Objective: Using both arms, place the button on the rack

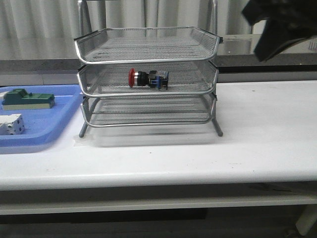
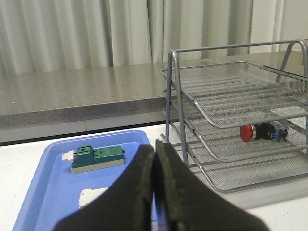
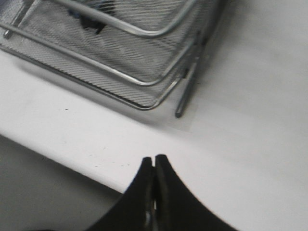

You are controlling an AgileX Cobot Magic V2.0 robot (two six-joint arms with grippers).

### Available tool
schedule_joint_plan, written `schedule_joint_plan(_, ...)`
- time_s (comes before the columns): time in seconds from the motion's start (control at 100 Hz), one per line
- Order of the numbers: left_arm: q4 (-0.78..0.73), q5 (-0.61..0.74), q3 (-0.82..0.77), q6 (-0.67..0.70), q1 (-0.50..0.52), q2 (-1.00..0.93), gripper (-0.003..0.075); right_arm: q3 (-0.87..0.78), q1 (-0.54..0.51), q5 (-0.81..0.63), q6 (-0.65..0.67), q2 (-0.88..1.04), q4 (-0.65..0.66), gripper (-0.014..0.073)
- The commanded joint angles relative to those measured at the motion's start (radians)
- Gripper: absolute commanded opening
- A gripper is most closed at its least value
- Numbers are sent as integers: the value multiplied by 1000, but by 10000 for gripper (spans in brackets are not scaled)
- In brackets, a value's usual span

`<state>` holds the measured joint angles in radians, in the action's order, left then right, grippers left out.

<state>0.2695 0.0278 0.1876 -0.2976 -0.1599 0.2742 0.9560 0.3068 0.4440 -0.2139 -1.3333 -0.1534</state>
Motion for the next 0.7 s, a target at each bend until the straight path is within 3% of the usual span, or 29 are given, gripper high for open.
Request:
schedule_joint_plan(0.0, 7, 79, 27, 7, 3, 8, -20, -23, -47, -79, 7, 112, -7, -64)
schedule_joint_plan(0.69, 7, 79, 27, 7, 3, 8, -20, -386, -291, -124, 17, 804, -8, -57)
